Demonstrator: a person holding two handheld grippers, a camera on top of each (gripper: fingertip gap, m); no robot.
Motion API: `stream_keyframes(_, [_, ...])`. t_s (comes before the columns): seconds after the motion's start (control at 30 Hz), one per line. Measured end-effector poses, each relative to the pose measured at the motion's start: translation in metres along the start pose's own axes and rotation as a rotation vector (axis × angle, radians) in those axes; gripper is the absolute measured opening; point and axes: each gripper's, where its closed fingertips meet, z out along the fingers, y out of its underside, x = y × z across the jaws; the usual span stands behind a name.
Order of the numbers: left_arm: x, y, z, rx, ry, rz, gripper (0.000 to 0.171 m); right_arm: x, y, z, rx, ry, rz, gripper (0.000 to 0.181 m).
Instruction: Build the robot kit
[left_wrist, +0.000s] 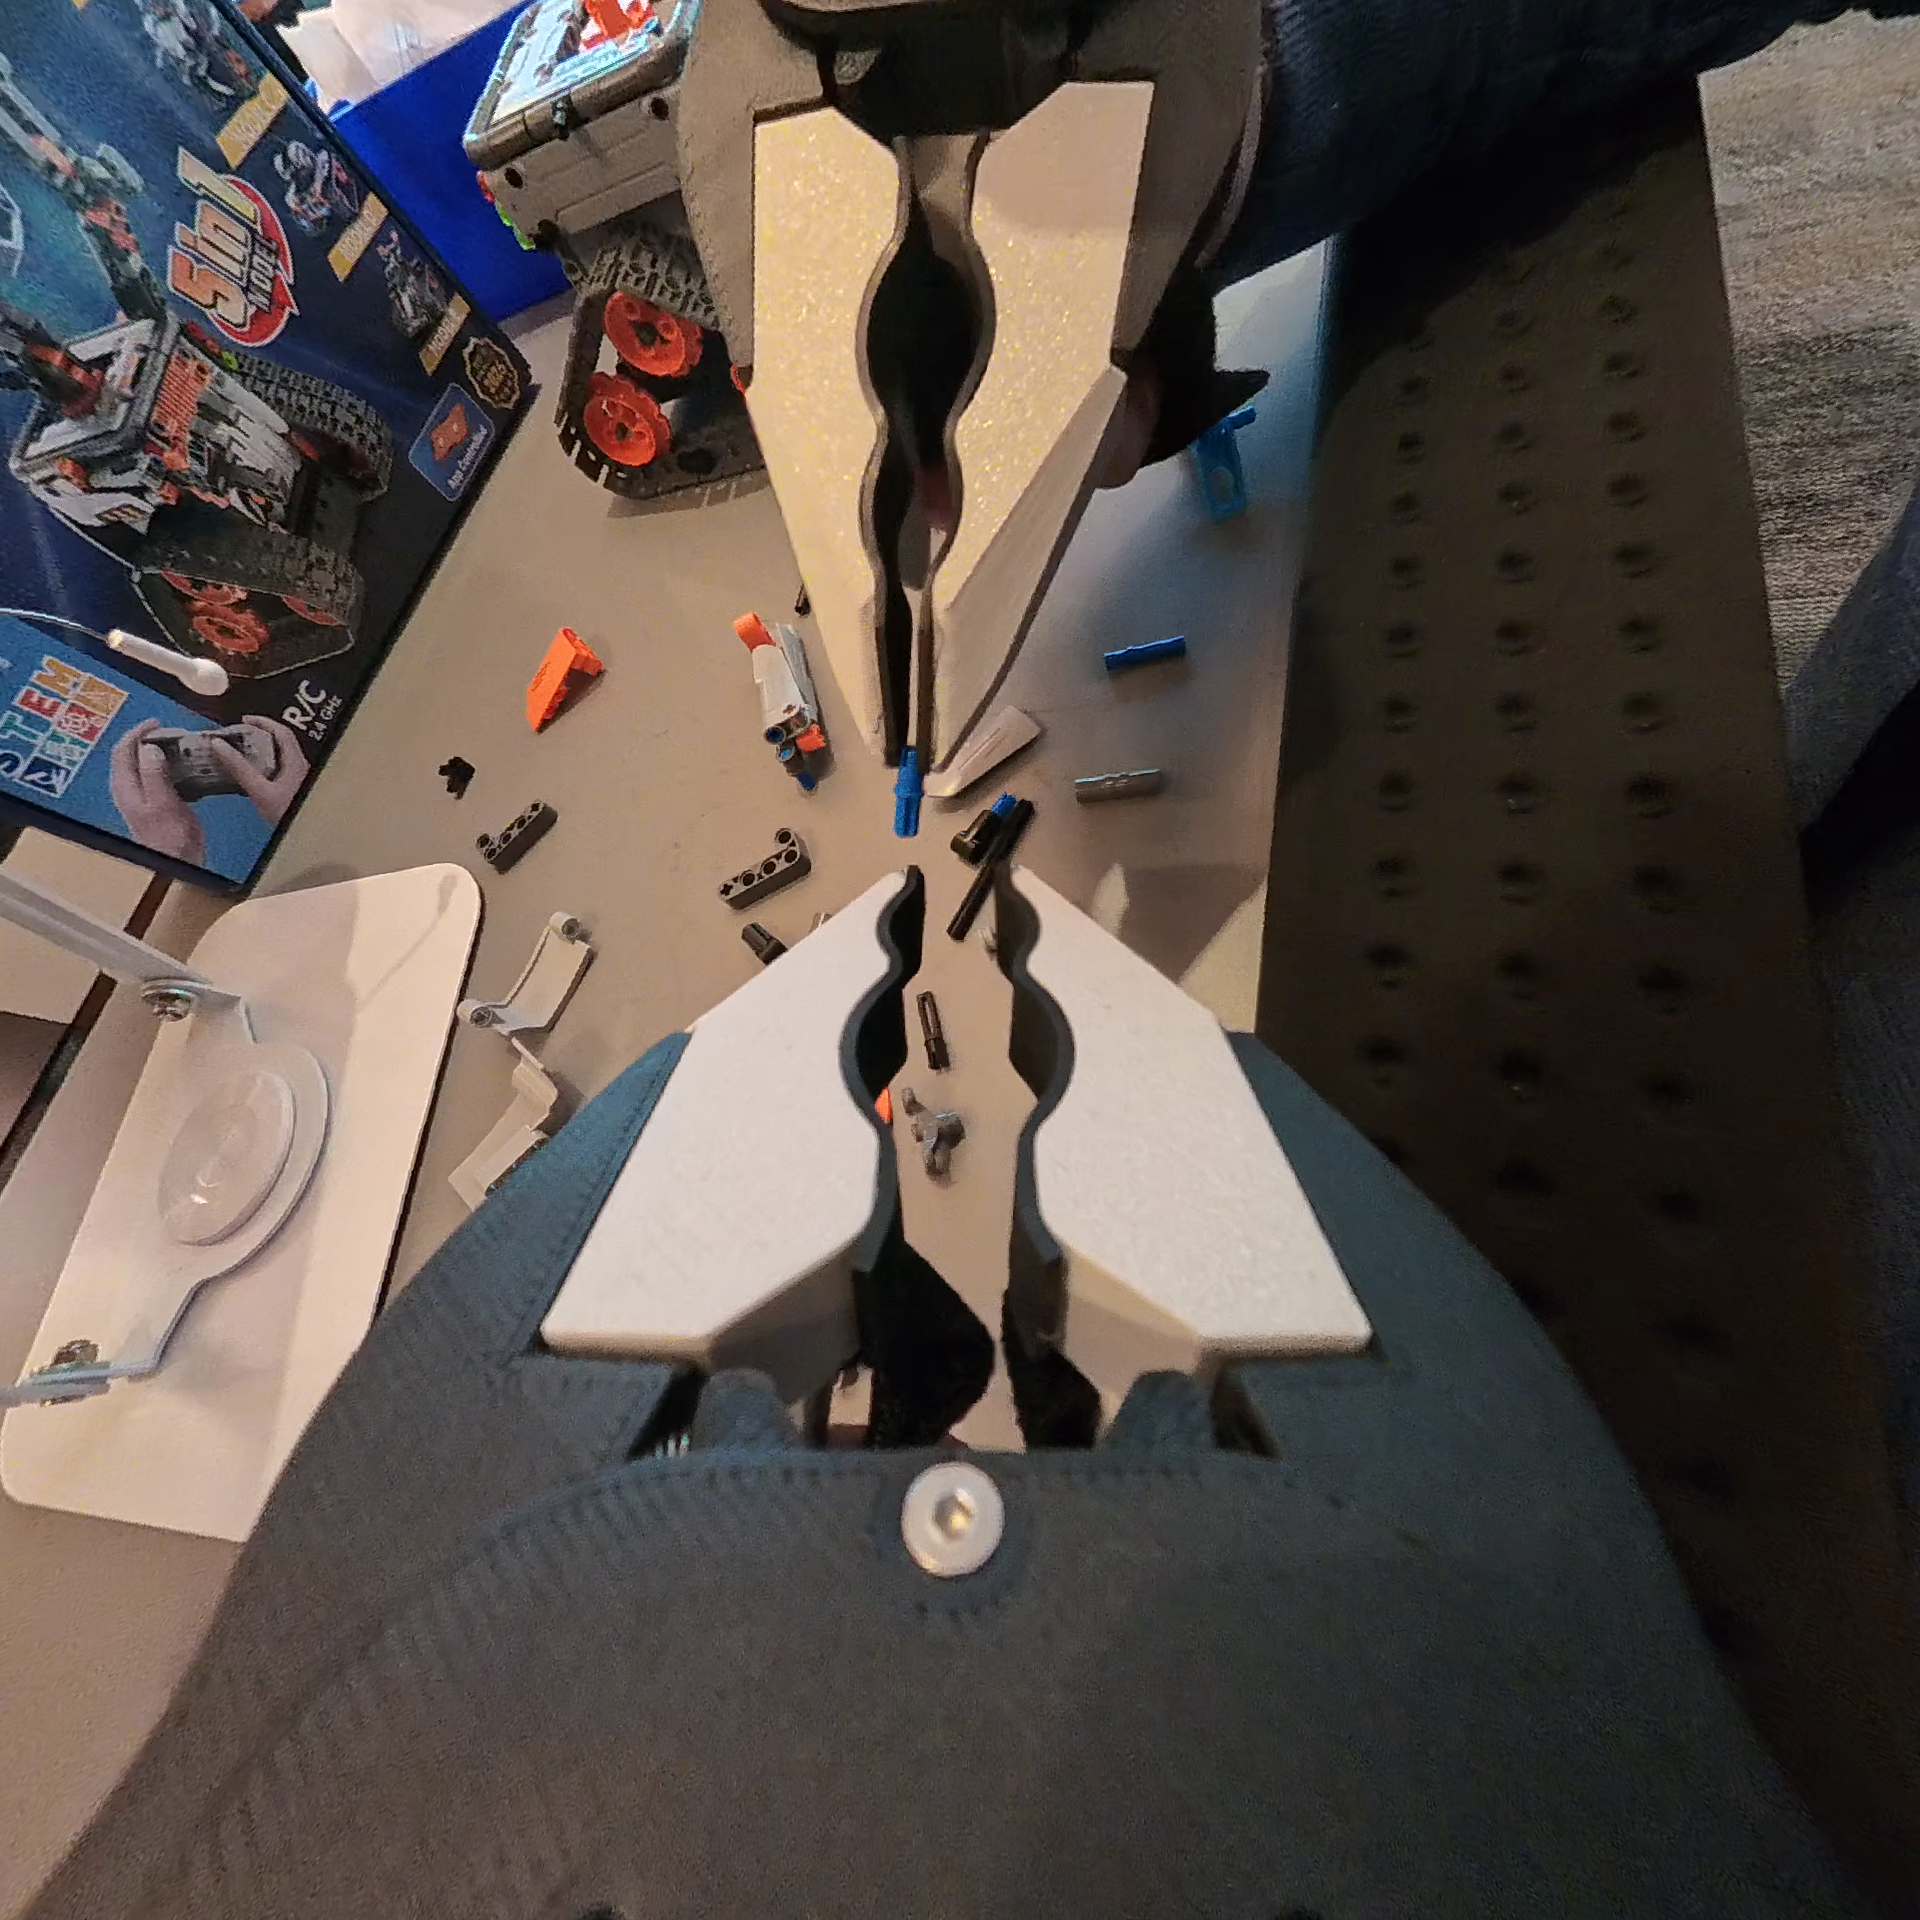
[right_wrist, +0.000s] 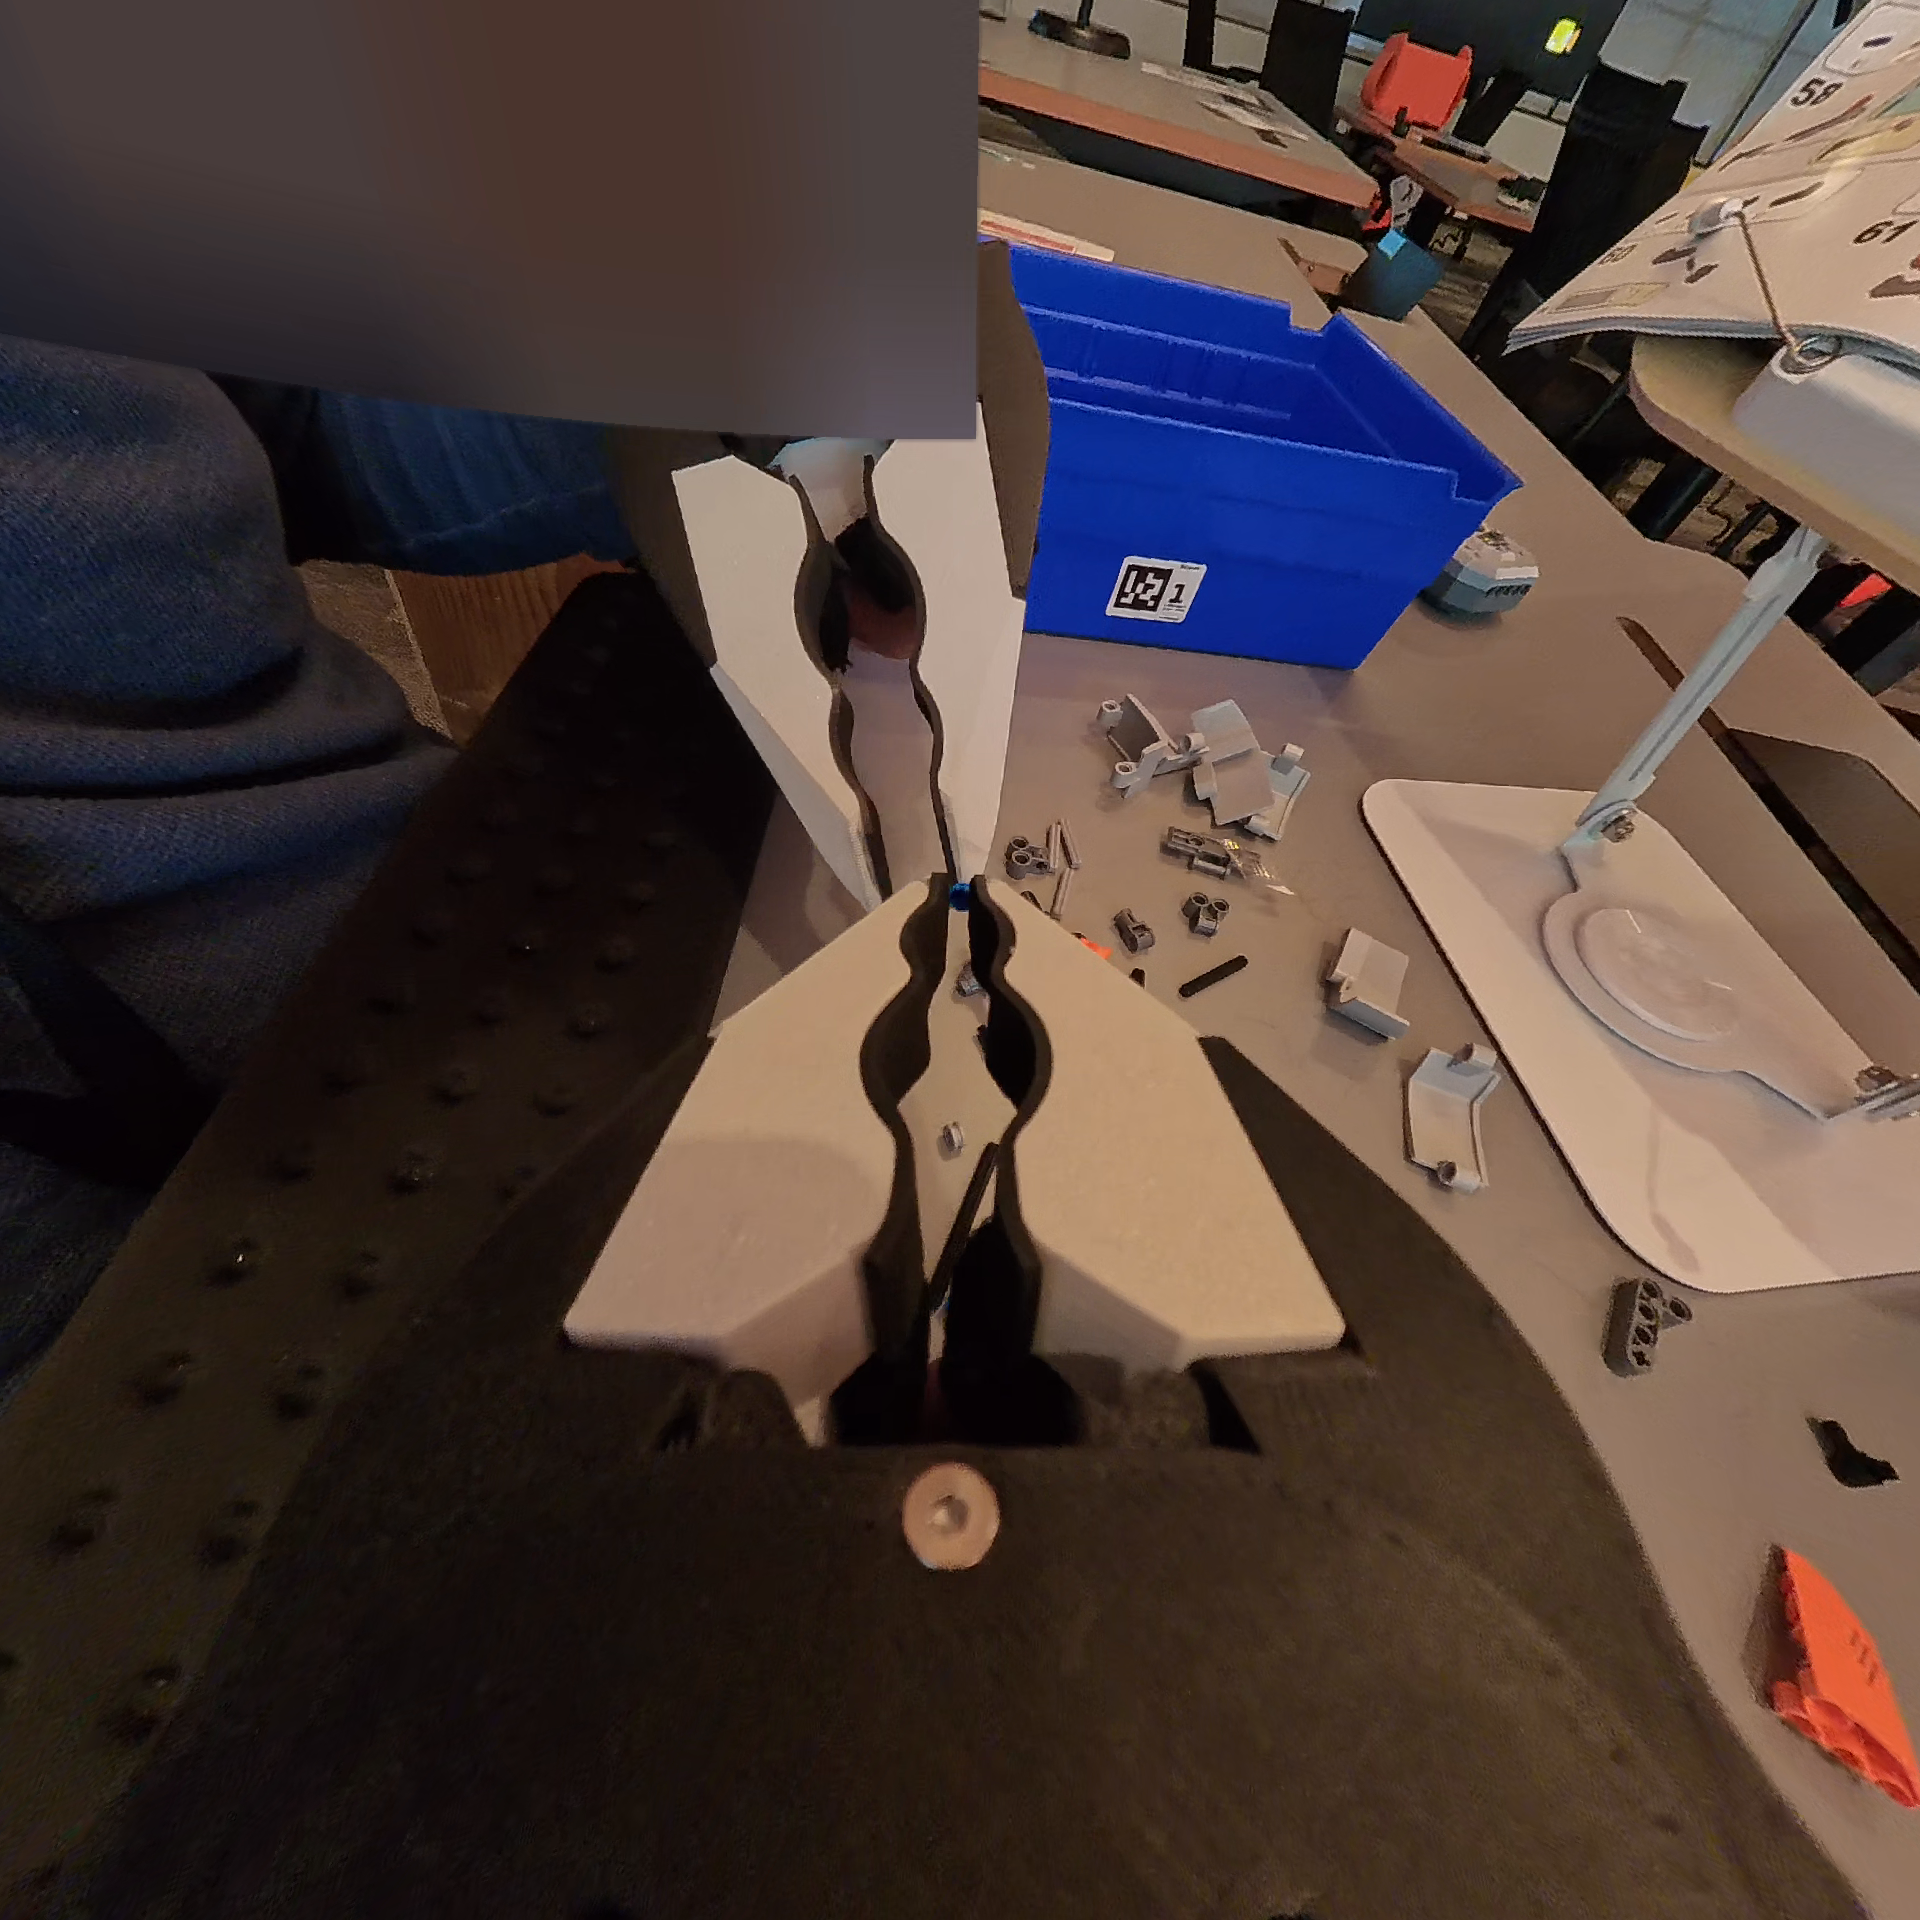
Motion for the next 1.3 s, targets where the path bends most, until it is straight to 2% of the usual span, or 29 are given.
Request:
stream_keyframes(0.13, [-0.002,0.004,-0.004,-0.014,-0.017,-0.002,0.015,-0.003,0.000,0.002,-0.003,-0.007,-0.006,0.002])
stream_keyframes(0.2, [-0.005,0.015,-0.009,-0.064,-0.034,-0.006,0.015,-0.002,0.001,0.001,-0.011,-0.003,-0.013,0.002])
stream_keyframes(0.33, [0.006,0.051,-0.014,-0.230,0.032,-0.075,0.016,-0.002,0.004,0.001,-0.023,-0.007,-0.010,0.002])
stream_keyframes(0.57, [0.016,0.074,-0.004,-0.332,0.075,-0.098,0.020,-0.006,0.013,0.005,-0.062,-0.026,-0.018,0.002])
stream_keyframes(0.7, [0.022,0.077,0.004,-0.333,0.091,-0.100,0.020,-0.009,0.019,0.009,-0.085,-0.042,-0.009,0.002])
stream_keyframes(0.8, [0.026,0.079,0.008,-0.338,0.093,-0.076,0.006,-0.011,0.024,0.013,-0.107,-0.055,-0.011,0.002])
stream_keyframes(0.93, [0.028,0.074,0.013,-0.304,0.091,-0.054,0.006,-0.014,0.028,0.019,-0.139,-0.076,-0.016,0.002])
stream_keyframes(1.1, [0.028,0.069,0.020,-0.266,0.085,-0.012,0.007,-0.022,0.044,0.033,-0.245,-0.145,-0.044,0.001])
stream_keyframes(1.3, [0.029,0.067,0.022,-0.218,0.080,-0.045,0.007,-0.025,0.059,0.040,-0.319,-0.175,-0.062,0.001])
